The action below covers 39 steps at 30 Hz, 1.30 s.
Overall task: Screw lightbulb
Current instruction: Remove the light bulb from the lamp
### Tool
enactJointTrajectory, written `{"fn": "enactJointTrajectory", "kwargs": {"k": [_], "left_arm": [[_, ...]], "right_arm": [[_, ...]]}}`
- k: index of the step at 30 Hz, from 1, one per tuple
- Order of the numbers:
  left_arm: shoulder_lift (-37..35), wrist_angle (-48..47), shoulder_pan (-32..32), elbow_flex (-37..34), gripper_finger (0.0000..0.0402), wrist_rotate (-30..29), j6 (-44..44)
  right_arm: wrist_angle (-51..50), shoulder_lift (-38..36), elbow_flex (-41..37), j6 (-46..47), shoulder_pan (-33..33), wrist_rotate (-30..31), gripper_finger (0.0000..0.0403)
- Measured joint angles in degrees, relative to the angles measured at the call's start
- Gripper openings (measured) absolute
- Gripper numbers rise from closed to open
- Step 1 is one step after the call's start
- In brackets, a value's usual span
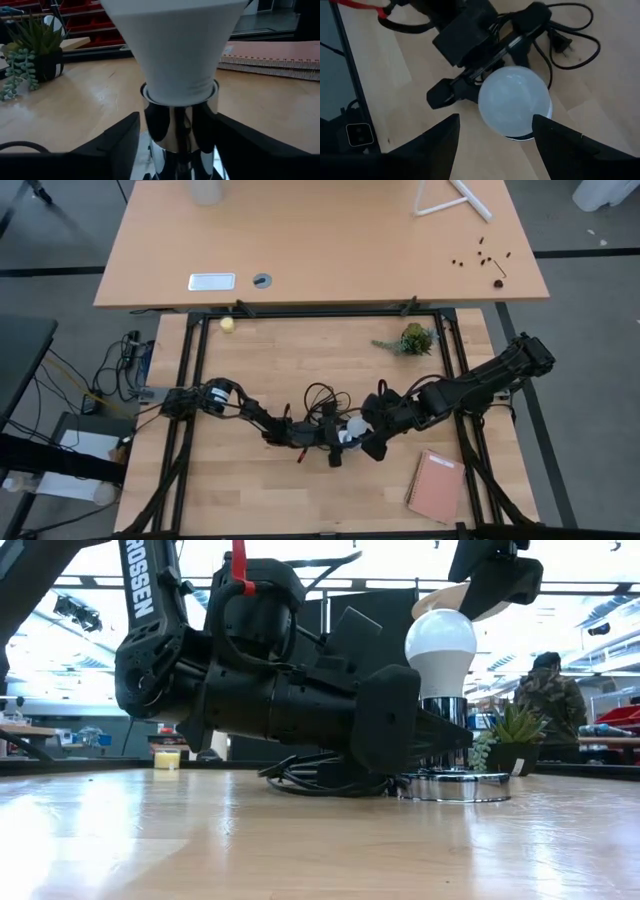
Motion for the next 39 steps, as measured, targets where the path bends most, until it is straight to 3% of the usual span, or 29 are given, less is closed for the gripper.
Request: {"fn": "enactJointTrajectory", "kwargs": {"k": [10,23,31,39], "left_arm": [[0.08,0.10,0.02,-0.02,0.0188,0.80,0.04],[0.13,0.22,0.02,-0.11,0.0188,0.81,-0.15],[0.15,0.17,0.02,-0.11,0.0188,-0.02,-0.24],[0.15,0.15,0.00,-0.11,0.0188,-0.16,-0.24]], "right_arm": [[-6.34,0.07,6.31,0.80,-0.03,3.38,0.0252],[-11.05,2.52,6.38,10.20,0.06,-4.38,0.0251],[-10.05,8.38,6.38,9.43,2.59,-4.15,0.0257],[-9.87,12.15,6.38,12.81,1.93,-4.54,0.0293]]}}
